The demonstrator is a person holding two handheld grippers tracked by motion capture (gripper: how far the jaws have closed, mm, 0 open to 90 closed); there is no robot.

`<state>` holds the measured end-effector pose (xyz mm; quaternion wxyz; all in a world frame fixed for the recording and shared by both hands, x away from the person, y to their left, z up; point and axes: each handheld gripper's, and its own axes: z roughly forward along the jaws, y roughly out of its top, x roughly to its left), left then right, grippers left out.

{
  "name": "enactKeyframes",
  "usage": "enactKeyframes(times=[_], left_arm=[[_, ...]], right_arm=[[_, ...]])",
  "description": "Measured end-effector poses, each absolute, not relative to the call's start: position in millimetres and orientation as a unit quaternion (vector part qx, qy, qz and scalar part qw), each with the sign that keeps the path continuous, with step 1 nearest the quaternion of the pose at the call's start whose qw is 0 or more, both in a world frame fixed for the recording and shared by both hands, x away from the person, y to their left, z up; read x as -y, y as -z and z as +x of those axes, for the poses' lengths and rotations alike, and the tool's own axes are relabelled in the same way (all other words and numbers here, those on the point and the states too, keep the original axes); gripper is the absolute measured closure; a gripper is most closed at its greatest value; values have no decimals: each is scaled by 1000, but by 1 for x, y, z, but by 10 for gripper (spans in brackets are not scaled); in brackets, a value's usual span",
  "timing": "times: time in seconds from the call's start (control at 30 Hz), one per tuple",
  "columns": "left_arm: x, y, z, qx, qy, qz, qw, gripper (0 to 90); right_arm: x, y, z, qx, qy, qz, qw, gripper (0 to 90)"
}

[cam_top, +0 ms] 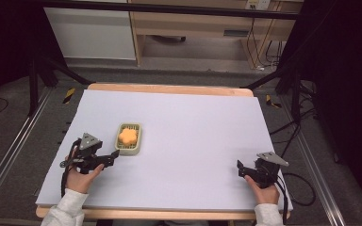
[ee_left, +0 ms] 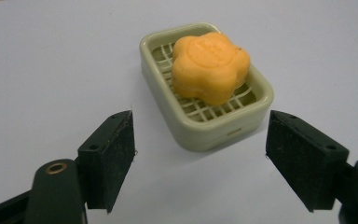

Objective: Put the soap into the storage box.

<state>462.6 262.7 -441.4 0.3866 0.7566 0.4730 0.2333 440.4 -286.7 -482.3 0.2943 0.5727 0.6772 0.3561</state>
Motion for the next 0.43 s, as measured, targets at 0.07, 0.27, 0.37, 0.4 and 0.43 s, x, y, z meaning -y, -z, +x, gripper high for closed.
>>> enactKeyframes(times=[0.07,0.27,0.37,0.4,0.43], left_arm=[[-266,444,461,-476,-235,755,384,233],[-282,457,458,-492,-237,753,367,231],[-289,460,457,-496,-238,753,361,229],[-293,462,455,-503,-237,747,364,229],[-293,462,455,-503,-237,747,364,229]], right_arm=[[287,482,440,-677,-356,572,295,54],[287,483,439,-678,-353,573,295,55],[288,484,438,-679,-352,573,294,56],[289,484,438,-680,-350,573,295,56],[289,484,438,-680,-350,573,295,56]])
